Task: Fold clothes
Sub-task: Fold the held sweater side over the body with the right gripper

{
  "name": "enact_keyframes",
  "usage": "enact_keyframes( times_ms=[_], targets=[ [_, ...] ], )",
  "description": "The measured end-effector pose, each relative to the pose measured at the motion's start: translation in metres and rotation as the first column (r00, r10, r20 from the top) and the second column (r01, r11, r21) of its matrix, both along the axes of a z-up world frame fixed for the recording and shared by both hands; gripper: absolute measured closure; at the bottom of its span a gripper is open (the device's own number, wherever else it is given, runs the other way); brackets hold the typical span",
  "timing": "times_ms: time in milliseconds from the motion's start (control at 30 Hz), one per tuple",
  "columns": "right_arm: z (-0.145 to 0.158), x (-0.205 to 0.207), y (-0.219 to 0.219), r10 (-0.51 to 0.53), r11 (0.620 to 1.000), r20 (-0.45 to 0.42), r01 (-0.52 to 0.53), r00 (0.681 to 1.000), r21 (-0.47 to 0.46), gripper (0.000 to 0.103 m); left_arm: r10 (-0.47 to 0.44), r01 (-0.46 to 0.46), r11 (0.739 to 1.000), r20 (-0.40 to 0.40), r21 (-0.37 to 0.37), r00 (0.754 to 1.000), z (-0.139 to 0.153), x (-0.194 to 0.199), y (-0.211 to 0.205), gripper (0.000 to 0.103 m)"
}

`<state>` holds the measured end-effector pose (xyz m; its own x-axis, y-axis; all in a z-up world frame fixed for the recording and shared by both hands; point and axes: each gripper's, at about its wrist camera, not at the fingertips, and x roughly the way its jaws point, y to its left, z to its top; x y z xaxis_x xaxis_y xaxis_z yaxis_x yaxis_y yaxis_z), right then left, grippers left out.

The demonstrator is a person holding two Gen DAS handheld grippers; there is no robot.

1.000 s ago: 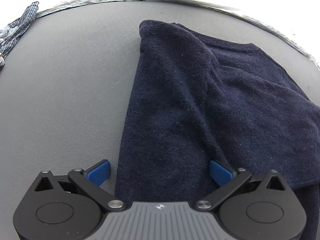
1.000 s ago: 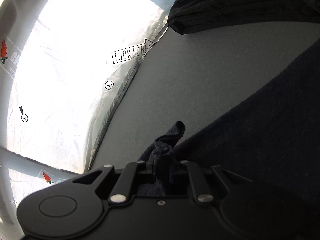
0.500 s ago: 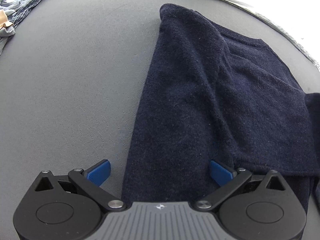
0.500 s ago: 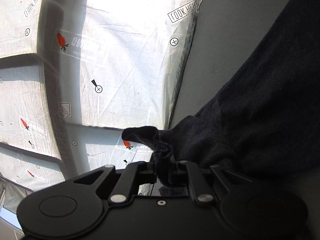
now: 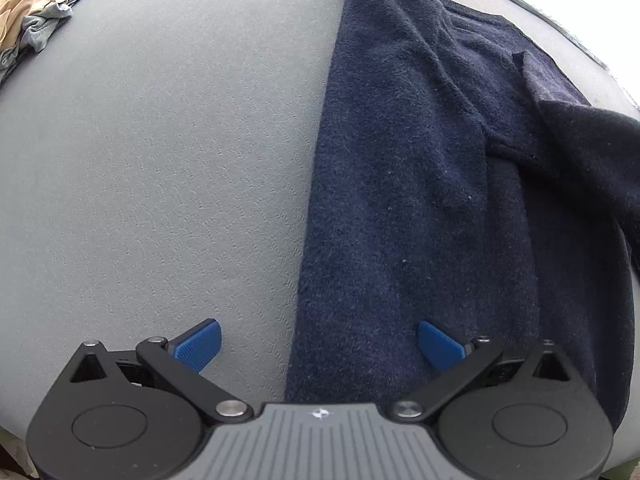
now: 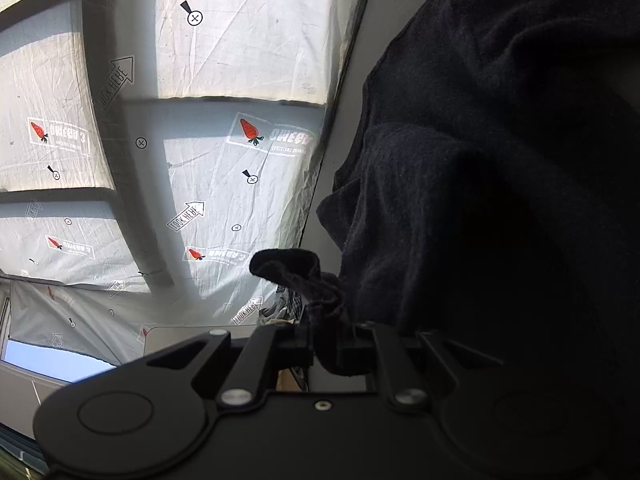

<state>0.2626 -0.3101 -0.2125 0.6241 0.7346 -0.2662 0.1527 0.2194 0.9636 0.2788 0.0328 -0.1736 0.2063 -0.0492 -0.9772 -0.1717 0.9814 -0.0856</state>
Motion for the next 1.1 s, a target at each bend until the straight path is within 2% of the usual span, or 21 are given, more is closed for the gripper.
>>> enact_keyframes(
  times_ms=[200,467,933,1100],
  targets=[
    [-0.003,-0.021,0.025,0.083,0.995,-0.036,-0.084,0.996,-0.053,0.093,0.019,-0.019,1.0,-0.007,-0.018,1.0,-0.002,-0.027,0.011,0.0],
    [-0.008,-0.044,0.038,0.124,0.99,-0.073,-0.128,0.99,-0.056,0.093,0.004,-0.004,1.0,-0.011,-0.026,1.0,-0.005,-0.048,0.016,0.0],
    [-0.005,-0.065,0.059,0.2,0.97,-0.085,-0.21,0.976,-0.123,0.092,-0.034,0.034,0.999,0.001,0.021,0.999,-0.008,-0.06,0.011,0.0],
    [-0.014,-0.069,0.067,0.226,0.963,-0.128,-0.241,0.966,-0.121,0.092,-0.047,0.047,0.999,0.014,0.013,0.999,-0.006,-0.065,0.014,0.0]
  ],
)
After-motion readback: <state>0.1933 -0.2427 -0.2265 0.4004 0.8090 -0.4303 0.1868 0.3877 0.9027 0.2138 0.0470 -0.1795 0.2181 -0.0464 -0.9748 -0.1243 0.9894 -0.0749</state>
